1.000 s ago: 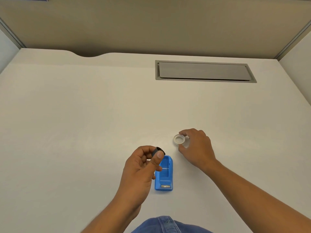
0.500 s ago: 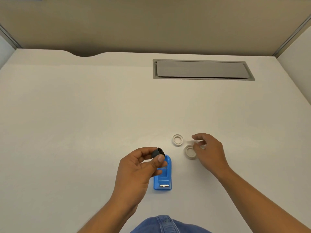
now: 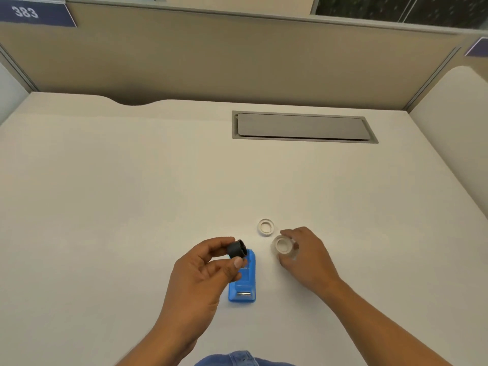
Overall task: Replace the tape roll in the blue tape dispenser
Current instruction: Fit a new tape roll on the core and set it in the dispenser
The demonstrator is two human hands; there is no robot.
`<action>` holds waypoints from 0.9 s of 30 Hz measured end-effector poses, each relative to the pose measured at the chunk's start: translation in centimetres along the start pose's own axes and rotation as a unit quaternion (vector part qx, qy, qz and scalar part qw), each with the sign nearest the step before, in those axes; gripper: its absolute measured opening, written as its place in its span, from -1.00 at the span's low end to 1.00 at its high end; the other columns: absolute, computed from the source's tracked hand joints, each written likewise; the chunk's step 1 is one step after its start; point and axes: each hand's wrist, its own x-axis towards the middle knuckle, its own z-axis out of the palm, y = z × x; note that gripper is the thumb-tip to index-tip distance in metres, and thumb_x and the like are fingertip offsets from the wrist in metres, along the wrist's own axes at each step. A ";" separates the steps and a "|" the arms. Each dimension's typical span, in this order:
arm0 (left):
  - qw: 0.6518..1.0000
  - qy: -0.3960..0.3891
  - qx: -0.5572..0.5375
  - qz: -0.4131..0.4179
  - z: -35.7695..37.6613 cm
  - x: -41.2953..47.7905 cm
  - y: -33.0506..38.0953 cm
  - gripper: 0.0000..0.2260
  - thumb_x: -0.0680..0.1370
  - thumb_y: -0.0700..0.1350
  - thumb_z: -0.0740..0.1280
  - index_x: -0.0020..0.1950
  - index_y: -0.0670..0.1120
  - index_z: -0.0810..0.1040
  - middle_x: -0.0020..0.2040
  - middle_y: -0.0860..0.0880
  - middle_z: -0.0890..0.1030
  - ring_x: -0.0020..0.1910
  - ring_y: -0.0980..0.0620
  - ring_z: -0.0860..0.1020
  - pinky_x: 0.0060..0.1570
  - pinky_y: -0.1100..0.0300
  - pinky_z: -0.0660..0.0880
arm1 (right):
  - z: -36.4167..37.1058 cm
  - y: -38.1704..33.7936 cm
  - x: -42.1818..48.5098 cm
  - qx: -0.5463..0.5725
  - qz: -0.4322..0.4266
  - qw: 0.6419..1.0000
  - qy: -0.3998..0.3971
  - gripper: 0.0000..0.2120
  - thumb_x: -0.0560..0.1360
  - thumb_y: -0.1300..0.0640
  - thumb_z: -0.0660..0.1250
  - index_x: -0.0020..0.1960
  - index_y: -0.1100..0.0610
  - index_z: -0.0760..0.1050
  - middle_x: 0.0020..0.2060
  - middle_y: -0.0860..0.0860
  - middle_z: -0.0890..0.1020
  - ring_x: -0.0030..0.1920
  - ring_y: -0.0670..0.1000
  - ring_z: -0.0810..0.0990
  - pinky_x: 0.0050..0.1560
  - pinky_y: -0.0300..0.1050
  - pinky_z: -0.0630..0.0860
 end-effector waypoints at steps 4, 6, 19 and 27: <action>1.000 0.016 0.001 0.015 -0.6 -1.1 0.4 -0.74 0.42 -0.23 0.51 -0.01 0.09 0.63 -0.02 0.03 0.74 -0.07 0.01 0.71 0.03 0.03 0.56 | -0.9 -2.2 -1.7 0.134 0.004 0.991 0.006 -0.65 0.33 0.05 0.54 -0.02 -0.25 0.50 -0.04 -0.26 0.63 -0.12 -0.19 0.61 -0.21 -0.36 0.51; 1.000 0.018 0.008 0.020 -0.8 -1.7 0.6 -0.75 0.42 -0.24 0.51 -0.04 0.09 0.64 -0.04 0.04 0.74 -0.09 0.01 0.70 -0.03 0.08 0.59 | -1.4 -3.4 -2.9 0.178 -0.006 0.984 -0.003 -0.67 0.34 0.03 0.54 0.04 -0.19 0.55 -0.06 -0.30 0.65 -0.11 -0.19 0.63 -0.21 -0.37 0.54; 0.999 0.025 0.038 0.023 -0.6 -4.2 1.6 -0.68 0.46 -0.23 0.47 -0.06 0.23 0.62 -0.11 0.14 0.74 -0.14 0.11 0.70 -0.13 0.13 0.61 | -5.1 -9.4 -8.3 0.300 -0.093 0.948 -0.061 -0.57 0.32 0.18 0.54 0.09 -0.18 0.58 0.04 -0.15 0.69 -0.06 -0.02 0.67 -0.03 -0.21 0.60; 0.999 0.004 0.034 0.036 -0.7 -5.2 2.4 -0.66 0.44 -0.26 0.49 -0.06 0.22 0.65 -0.16 0.05 0.76 -0.18 0.09 0.70 -0.12 0.08 0.60 | -5.2 -10.8 -9.1 0.310 -0.109 0.941 -0.079 -0.58 0.27 0.09 0.55 0.10 -0.17 0.59 0.01 -0.10 0.71 -0.03 0.00 0.69 -0.05 -0.22 0.59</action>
